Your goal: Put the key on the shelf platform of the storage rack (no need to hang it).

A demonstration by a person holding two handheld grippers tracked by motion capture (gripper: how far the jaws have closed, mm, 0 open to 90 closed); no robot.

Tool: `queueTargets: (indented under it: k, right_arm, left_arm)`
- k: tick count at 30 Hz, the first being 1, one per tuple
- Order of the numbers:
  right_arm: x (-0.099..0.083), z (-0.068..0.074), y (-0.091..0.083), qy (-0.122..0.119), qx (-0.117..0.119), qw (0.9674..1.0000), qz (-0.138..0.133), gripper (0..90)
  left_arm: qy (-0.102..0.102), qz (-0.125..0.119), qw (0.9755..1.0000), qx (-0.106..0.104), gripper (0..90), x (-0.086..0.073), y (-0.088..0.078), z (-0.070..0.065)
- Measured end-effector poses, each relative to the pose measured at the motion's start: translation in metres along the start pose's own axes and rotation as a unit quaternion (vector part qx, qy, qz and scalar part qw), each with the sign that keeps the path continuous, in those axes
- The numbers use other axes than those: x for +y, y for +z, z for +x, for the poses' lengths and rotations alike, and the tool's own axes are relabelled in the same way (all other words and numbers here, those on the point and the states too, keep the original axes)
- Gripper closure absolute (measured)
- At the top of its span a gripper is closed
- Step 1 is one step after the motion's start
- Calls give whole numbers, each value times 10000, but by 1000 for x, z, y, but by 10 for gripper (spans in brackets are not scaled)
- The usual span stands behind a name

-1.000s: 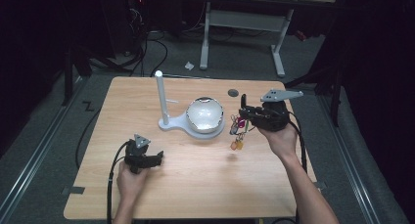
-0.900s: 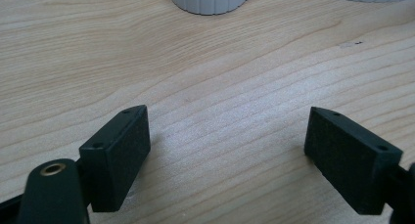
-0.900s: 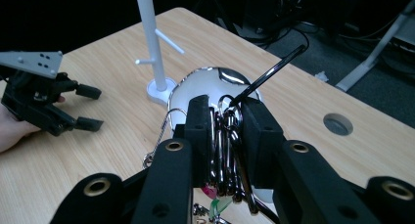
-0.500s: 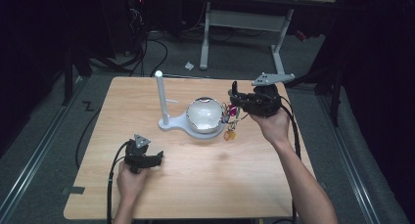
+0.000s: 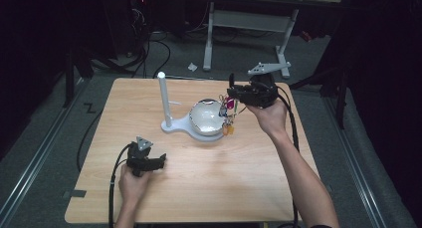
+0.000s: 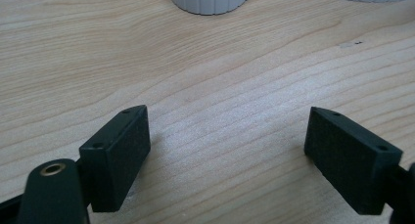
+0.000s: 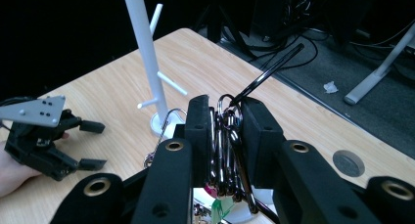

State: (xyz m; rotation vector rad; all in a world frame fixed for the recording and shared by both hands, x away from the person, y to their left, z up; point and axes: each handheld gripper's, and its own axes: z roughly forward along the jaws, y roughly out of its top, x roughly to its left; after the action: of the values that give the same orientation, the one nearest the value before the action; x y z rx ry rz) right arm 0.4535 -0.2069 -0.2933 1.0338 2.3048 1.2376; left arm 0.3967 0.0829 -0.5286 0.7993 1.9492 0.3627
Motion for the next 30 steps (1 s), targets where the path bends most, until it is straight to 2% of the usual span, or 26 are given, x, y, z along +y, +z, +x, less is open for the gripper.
queueTargets:
  k: [11, 12, 13, 17, 30]
  right_arm:
    - [18, -6, 19, 130, -69, 9999, 62, 752]
    - [19, -6, 20, 119, -83, 9999, 67, 752]
    - [20, -6, 22, 130, -87, 9999, 57, 752]
    - [24, -6, 28, 167, -110, 9998, 31, 752]
    - [25, -4, 48, 215, -142, 9997, 44, 751]
  left_arm:
    - [-35, 12, 10000, 13, 175, 0, 0, 0]
    - [10, 11, 10000, -11, 175, 0, 0, 0]
    - [-84, 11, 10000, 31, 175, 0, 0, -1]
    - [-79, 12, 10000, 30, 176, 0, 0, -1]
    - [-42, 2, 10000, 24, 175, 0, 0, 0]
